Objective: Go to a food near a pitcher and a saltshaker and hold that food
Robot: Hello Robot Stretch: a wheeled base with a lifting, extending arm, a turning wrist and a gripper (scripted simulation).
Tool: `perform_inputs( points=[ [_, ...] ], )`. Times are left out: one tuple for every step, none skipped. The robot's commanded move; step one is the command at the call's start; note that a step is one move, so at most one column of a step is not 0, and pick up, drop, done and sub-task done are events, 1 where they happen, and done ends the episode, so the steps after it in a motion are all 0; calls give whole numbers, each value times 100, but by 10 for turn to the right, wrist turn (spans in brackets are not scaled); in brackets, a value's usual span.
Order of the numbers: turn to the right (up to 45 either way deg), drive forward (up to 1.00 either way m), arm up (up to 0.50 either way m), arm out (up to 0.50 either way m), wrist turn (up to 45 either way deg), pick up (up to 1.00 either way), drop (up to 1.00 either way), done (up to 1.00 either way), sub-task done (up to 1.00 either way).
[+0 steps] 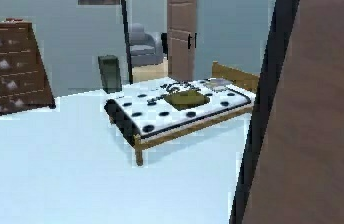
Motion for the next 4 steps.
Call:
perform_inputs(
  points=[
    [-300,0,0,0,0,0,0,0,0],
    [0,100,0,0,0,0,0,0,0],
    [0,100,0,0,0,0,0,0,0],
    [-30,0,0,0,0,0,0,0,0]
  ],
)
